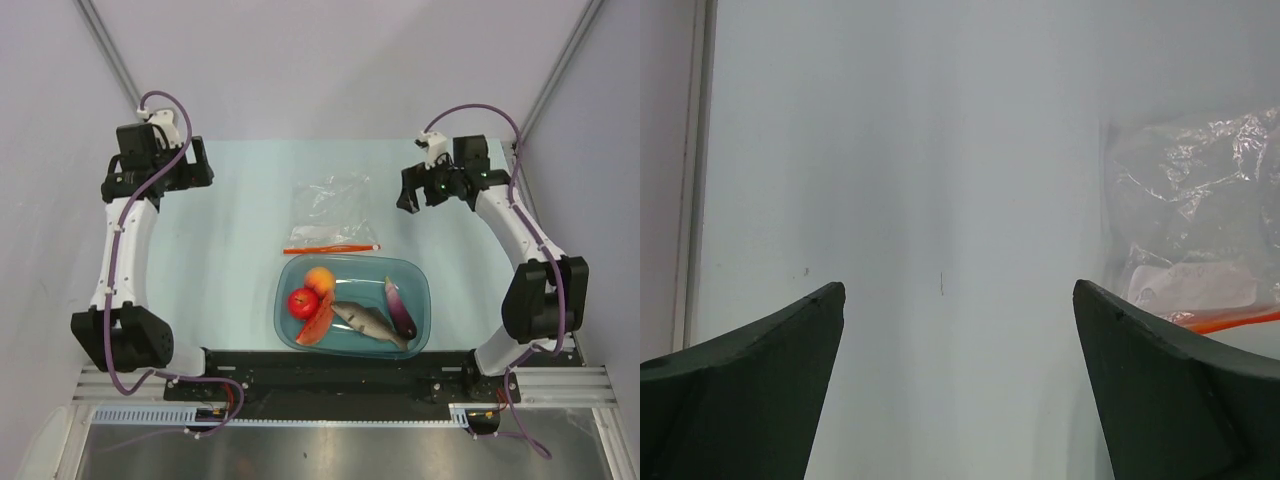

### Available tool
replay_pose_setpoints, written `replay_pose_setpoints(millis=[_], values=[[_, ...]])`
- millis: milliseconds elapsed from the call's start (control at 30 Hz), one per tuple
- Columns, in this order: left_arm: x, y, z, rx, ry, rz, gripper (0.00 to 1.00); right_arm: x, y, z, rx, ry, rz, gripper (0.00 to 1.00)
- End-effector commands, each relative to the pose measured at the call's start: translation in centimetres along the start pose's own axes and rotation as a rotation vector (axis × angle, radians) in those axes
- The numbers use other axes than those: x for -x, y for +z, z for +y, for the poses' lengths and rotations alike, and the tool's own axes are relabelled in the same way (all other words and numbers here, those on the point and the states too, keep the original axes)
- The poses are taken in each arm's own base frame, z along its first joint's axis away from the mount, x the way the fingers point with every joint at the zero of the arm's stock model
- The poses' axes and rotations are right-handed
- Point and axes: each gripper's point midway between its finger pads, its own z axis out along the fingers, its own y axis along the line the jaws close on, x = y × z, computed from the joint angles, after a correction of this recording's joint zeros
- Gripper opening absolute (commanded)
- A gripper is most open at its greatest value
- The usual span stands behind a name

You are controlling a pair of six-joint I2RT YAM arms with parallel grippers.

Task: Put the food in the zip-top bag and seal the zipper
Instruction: Pick up the zipper food storage bag at the center of the board.

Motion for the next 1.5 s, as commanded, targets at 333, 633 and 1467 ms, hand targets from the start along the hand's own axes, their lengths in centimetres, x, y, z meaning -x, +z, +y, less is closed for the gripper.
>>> replay_pose_setpoints(millis=[333,633,1467], values=[[-3.0,-3.4,-2.2,-0.102,0.031,-0.109,1.0,-0.6,9.3,4.5,0.103,-0.108,0.092,1.0],[-5.9,-3.4,-5.0,-0.284,0.068,-0.03,1.0,-0.3,14.4,7.3,0.112,-0.519,0.093,1.0],[-6.2,-2.5,-5.9,-0.362,0.088,0.002,1.0,-5.5,19.2,12.2,0.438,-0.838,0.256,0.6]])
